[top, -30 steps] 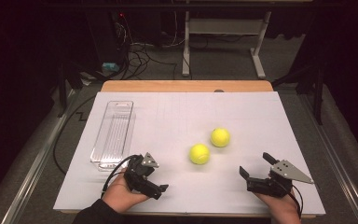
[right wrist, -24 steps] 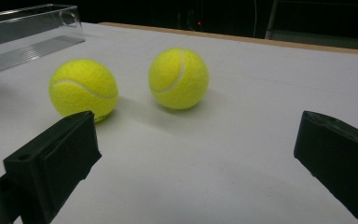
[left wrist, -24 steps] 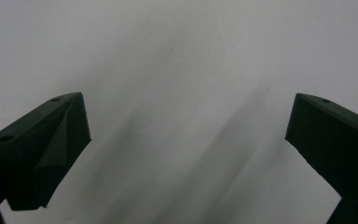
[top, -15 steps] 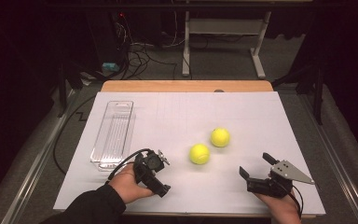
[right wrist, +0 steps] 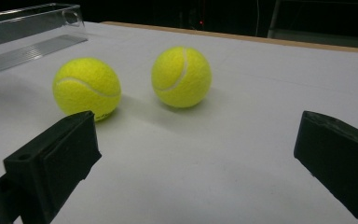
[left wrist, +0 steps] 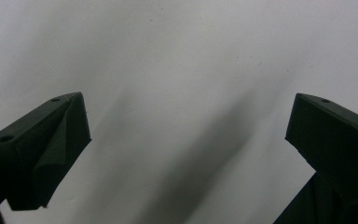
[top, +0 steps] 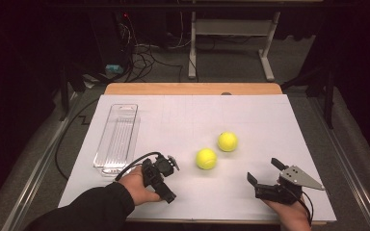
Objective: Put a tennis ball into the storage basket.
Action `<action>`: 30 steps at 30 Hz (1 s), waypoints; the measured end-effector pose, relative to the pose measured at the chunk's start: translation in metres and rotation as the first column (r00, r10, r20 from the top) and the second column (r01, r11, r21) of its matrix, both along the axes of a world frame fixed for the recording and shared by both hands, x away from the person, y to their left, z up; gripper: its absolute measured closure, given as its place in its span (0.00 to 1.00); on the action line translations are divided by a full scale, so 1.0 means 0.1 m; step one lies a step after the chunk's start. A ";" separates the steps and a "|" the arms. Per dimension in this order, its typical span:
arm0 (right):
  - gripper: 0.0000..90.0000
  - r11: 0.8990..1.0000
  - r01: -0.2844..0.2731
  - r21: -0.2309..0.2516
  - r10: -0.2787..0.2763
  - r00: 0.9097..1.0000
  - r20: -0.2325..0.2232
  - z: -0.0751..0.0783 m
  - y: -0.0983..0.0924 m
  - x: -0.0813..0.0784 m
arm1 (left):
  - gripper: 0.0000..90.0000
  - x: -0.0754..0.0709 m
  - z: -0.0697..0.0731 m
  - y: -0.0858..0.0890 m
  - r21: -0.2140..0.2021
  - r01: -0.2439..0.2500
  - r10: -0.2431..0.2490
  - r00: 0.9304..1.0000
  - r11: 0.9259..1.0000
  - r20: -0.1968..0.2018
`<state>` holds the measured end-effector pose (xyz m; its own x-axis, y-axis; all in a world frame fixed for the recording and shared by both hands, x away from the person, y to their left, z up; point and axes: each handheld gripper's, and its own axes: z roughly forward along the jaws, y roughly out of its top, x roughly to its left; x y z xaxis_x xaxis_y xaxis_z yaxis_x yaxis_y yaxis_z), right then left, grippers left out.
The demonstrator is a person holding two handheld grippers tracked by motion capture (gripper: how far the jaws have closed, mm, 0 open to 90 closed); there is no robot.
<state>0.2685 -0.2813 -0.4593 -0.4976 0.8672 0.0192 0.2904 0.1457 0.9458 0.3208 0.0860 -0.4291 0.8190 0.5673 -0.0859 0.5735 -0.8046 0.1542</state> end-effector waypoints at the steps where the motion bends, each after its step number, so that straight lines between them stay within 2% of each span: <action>1: 0.00 1.000 -0.001 0.000 0.001 1.000 -0.001 0.00 0.00 0.00 | 0.01 0.01 0.00 0.00 0.000 -0.005 0.005 1.000 1.000 -0.003; 7: 0.00 1.000 -0.014 -0.002 0.014 1.000 -0.006 0.01 0.04 -0.01 | 0.01 0.05 0.05 0.02 -0.013 -0.024 0.023 0.999 1.000 -0.034; 11: 0.00 0.999 -0.036 -0.016 0.036 0.999 -0.012 0.02 0.12 -0.02 | 0.01 0.04 0.07 0.03 -0.011 -0.022 0.021 0.999 1.000 -0.038; 19: 0.00 0.996 -0.083 -0.025 0.083 0.996 -0.013 0.03 0.29 -0.03 | 0.01 0.04 0.10 0.04 -0.032 -0.016 0.015 0.999 0.999 -0.030; 26: 0.00 0.995 -0.098 -0.016 0.098 0.995 -0.026 0.04 0.36 -0.01 | 0.01 0.05 0.14 0.01 -0.030 -0.009 0.008 1.000 1.000 -0.027; 30: 0.00 0.993 -0.120 -0.017 0.120 0.992 -0.046 0.04 0.48 0.04 | 0.01 0.05 0.13 0.00 -0.023 -0.010 0.009 1.000 1.000 -0.030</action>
